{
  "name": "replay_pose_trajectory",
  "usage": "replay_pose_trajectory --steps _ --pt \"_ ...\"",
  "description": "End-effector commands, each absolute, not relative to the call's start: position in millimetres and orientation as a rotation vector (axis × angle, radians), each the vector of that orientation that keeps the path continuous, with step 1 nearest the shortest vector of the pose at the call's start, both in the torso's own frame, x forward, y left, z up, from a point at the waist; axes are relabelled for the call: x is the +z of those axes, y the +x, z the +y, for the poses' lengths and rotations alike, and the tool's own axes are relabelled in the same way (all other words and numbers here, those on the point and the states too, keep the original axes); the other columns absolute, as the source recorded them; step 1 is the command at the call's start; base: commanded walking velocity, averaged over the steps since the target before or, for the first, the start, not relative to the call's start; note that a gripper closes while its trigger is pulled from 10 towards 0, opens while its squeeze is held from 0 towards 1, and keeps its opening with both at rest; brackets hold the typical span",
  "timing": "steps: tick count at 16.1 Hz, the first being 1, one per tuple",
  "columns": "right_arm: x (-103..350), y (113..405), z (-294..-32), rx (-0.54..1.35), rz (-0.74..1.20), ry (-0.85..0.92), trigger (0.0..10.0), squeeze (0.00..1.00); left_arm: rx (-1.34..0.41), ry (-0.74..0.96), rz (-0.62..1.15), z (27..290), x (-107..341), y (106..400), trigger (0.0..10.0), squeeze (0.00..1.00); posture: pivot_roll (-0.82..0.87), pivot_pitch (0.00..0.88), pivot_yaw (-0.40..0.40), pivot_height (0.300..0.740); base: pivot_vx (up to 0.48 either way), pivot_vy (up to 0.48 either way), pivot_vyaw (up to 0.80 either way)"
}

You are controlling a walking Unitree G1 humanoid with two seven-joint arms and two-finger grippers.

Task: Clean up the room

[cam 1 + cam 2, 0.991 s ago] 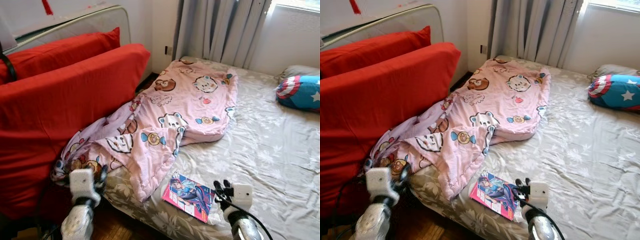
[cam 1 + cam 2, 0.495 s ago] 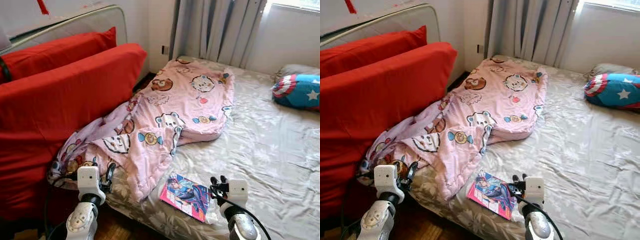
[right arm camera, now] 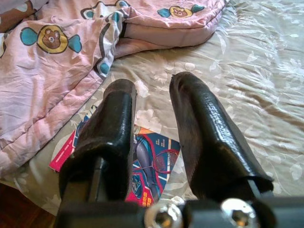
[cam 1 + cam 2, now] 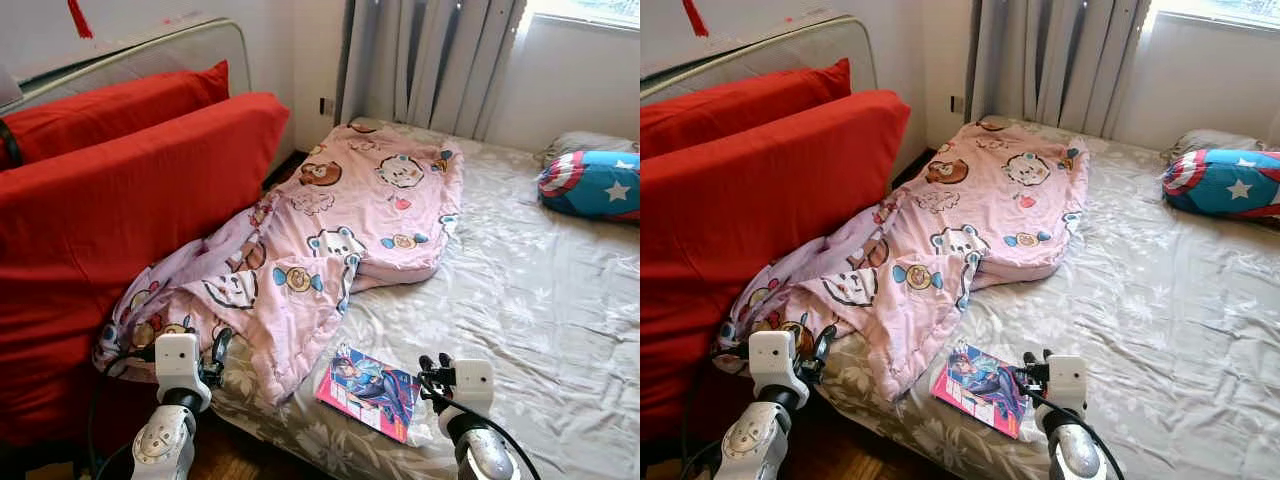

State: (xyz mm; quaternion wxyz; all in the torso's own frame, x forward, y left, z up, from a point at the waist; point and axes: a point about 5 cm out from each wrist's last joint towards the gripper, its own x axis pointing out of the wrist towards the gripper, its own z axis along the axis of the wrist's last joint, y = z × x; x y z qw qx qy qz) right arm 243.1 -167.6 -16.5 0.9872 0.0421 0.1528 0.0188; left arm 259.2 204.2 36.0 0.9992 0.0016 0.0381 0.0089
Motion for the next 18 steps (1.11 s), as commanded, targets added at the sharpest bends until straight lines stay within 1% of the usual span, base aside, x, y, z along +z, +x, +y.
replay_pose_trajectory --steps 1,2,3,13,15,18 --pt "-16 245 -170 0.029 0.319 0.081 10.0 0.00 0.021 -0.009 0.079 205 37 259 10.0 0.00 0.02 0.000 -0.055 0.710 0.000 0.000 0.00" --pt "-16 245 -169 0.033 0.320 0.088 10.0 0.00 0.019 -0.005 0.087 206 36 258 10.0 0.00 0.02 0.000 -0.055 0.695 0.000 0.000 0.00" --pt "-15 245 -169 0.036 0.313 0.092 10.0 0.00 0.015 -0.001 0.092 206 35 257 10.0 0.00 0.02 0.000 -0.054 0.690 0.000 0.000 0.00" --pt "-17 245 -165 0.057 0.333 0.081 10.0 0.00 0.013 0.006 0.103 209 34 253 10.0 0.00 0.02 0.000 -0.053 0.690 0.000 0.000 0.00" --pt "-17 246 -162 0.069 0.333 0.090 10.0 0.00 0.013 0.009 0.106 209 33 253 10.0 0.00 0.02 0.000 -0.053 0.666 0.000 0.000 0.00" --pt "-15 246 -160 0.073 0.304 0.107 10.0 0.00 0.012 0.009 0.105 209 34 253 10.0 0.00 0.02 0.000 -0.053 0.666 0.000 0.000 0.00"
